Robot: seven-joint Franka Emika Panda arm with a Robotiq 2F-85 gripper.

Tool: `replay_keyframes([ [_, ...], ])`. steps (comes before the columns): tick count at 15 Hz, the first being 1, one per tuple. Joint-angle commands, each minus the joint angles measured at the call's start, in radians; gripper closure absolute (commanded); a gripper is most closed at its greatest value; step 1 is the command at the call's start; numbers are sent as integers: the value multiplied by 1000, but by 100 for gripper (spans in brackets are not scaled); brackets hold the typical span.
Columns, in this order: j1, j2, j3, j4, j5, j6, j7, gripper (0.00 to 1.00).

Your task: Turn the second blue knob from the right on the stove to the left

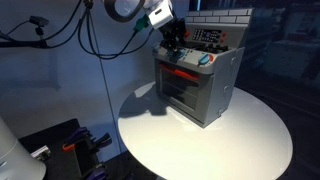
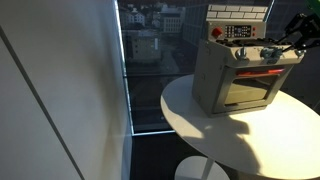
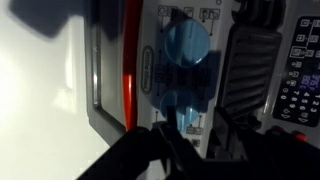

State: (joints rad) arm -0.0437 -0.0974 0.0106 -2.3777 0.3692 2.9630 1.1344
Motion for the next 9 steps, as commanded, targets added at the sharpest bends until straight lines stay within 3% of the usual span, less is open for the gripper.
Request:
replay_keyframes([
  [1,13,9,-11,11,38,19,-29,53],
  [3,13,9,-11,11,37,21,-29,60],
  [5,12,8,-12,10,37,22,-28,81],
  [9,13,-1,-13,-11,39,24,-28,98],
])
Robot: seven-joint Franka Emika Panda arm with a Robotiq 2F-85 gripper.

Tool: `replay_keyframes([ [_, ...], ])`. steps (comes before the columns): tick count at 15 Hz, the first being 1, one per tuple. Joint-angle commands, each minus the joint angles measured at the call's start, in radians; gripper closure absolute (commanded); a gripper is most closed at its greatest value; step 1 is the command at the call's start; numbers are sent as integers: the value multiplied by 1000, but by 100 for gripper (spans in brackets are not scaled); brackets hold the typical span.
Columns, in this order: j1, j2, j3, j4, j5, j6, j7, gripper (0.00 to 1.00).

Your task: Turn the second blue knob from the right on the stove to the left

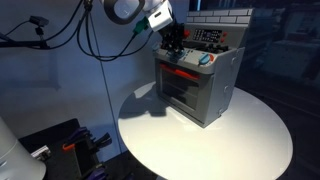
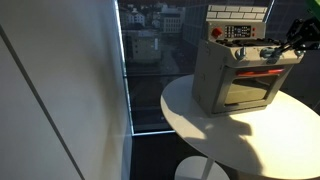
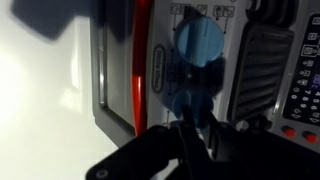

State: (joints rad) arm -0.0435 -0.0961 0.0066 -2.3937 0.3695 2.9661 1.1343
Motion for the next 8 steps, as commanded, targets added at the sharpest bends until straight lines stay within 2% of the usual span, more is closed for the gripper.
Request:
replay_keyframes([
  [1,14,-6,-10,4,41,23,-30,95],
  [8,7,-24,-12,-12,18,17,-53,94],
])
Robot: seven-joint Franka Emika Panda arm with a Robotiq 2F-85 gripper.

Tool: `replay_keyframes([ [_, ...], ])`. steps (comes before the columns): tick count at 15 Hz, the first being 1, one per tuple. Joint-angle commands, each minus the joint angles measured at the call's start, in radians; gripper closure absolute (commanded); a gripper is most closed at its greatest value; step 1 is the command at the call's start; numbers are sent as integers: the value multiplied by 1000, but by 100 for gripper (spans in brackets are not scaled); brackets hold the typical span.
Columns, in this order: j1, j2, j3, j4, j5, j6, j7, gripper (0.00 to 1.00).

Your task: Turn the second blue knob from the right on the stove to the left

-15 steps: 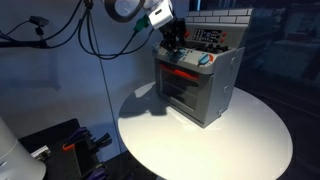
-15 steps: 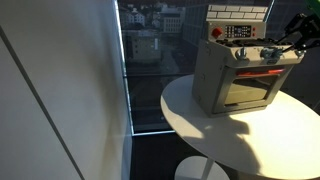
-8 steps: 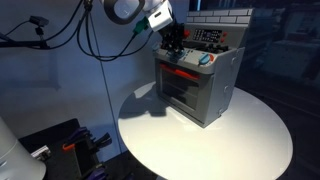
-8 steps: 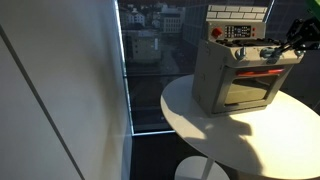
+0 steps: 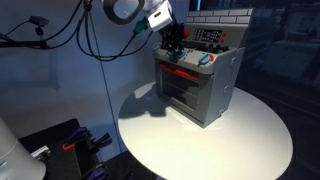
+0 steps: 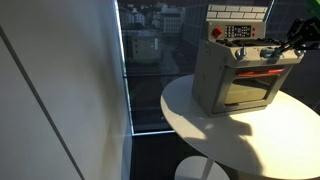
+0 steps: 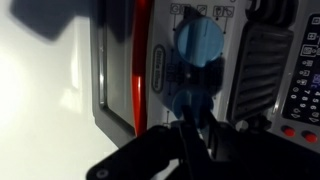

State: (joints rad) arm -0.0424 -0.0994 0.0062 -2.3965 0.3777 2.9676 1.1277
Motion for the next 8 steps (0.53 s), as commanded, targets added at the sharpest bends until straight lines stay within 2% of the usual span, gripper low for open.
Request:
replay_keyframes([
  [1,5,-25,-12,-11,6,12,-60,94],
  [8,-3,-47,-17,-29,-18,17,-193,95],
])
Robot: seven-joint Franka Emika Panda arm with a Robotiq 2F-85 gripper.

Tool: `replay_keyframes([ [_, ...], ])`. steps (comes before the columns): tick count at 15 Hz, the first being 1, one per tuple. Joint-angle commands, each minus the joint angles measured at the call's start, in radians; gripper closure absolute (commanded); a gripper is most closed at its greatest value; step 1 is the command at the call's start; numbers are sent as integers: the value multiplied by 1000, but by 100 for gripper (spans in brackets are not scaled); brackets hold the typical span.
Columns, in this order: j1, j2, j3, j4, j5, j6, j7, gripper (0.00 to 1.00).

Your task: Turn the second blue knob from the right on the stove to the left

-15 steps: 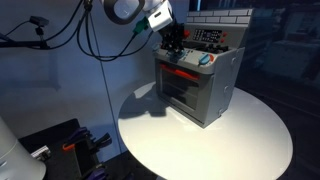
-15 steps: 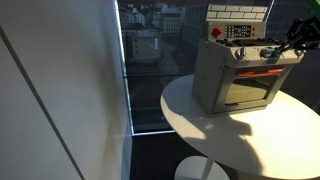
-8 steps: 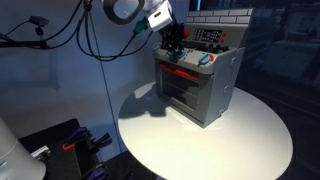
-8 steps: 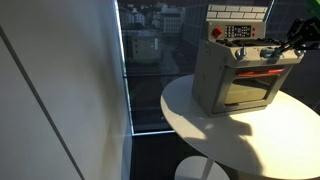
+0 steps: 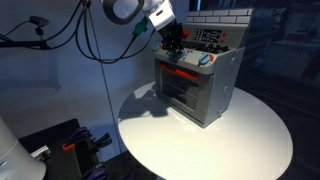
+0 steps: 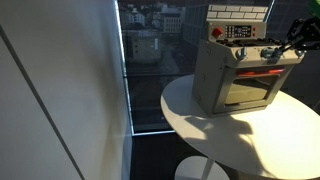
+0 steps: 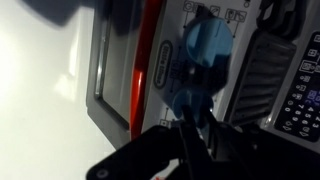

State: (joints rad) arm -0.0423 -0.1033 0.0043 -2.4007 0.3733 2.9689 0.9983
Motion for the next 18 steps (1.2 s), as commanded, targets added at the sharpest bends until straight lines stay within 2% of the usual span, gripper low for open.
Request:
replay_keyframes([
  [1,-2,-45,-15,-27,-13,18,-87,95],
  [14,2,-63,-14,-74,-33,122,-420,95],
  [18,-18,-63,-11,-82,-119,133,-451,95],
])
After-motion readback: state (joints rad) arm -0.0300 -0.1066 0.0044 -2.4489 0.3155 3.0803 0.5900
